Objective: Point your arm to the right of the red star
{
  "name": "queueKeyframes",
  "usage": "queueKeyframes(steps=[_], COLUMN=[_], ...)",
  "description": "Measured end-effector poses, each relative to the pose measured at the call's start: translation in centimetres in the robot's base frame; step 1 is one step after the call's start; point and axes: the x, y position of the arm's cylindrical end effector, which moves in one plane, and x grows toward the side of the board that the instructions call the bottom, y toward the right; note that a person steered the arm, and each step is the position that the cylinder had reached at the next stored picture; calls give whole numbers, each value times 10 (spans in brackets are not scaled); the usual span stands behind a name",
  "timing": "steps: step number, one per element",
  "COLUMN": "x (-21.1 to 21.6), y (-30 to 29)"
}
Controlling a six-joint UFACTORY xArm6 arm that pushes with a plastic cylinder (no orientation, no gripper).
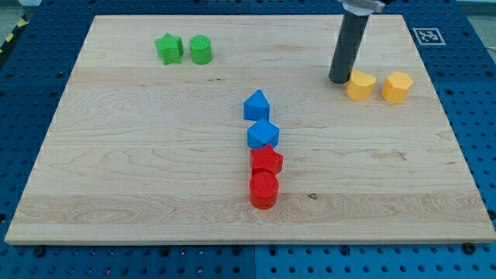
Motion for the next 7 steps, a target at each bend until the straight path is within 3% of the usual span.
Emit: queueKeyframes(steps=[2, 4, 7], x=[2, 17, 174], y=[12, -82, -80])
